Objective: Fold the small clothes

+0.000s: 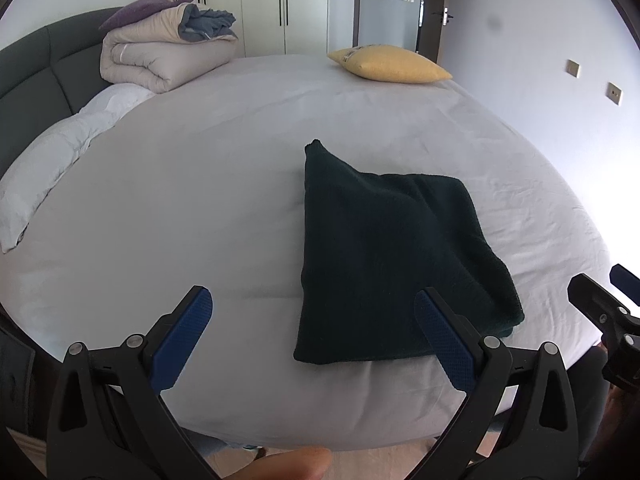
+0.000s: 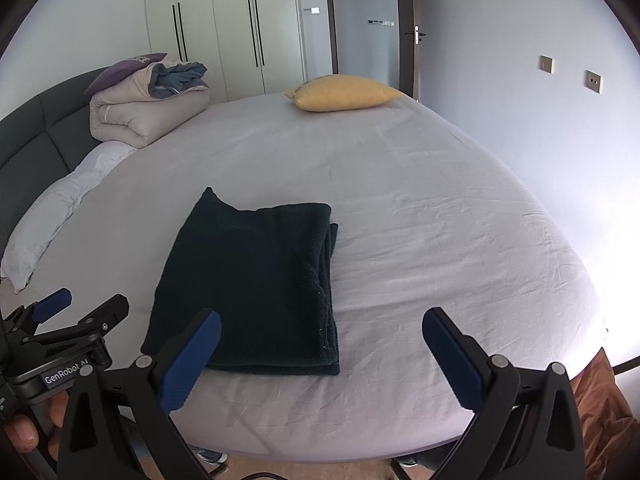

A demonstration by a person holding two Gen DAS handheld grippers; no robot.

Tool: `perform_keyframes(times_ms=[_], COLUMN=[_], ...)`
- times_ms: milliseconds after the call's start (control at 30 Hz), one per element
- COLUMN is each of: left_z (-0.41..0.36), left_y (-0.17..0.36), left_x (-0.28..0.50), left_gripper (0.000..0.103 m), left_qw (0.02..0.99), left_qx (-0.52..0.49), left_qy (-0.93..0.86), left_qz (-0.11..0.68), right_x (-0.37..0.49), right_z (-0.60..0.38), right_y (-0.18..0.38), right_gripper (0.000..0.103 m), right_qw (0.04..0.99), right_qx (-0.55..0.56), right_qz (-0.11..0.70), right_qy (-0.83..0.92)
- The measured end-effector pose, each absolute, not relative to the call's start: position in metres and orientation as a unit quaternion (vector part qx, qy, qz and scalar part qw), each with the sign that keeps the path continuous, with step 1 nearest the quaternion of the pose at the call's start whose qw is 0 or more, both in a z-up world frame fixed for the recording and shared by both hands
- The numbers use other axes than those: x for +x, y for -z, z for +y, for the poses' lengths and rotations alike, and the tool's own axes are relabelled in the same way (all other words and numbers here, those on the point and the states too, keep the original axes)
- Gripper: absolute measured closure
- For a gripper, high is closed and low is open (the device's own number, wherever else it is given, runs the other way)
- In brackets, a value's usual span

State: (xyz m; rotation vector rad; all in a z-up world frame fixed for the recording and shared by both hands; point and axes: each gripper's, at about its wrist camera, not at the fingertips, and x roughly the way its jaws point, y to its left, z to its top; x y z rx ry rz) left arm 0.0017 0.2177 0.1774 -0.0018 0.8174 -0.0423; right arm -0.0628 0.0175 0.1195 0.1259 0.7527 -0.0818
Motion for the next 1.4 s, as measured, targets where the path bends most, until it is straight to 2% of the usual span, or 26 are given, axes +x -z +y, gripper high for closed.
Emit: perform_keyframes(times_ms=[1400], left_z=[0.214], left_y=[-0.158], left_x=[0.008], left_gripper=[0.000], left_qw=[0.914], left_qx=[-0.011], left_qy=[0.028], left_qz=[0.405], right_x=[-0.052], right_z=[0.019], right_y=[-0.089], right_gripper=[0.000], right_qw=[0.900], right_qx=[0.043], right_qz=[0.430], right_qy=[0.067])
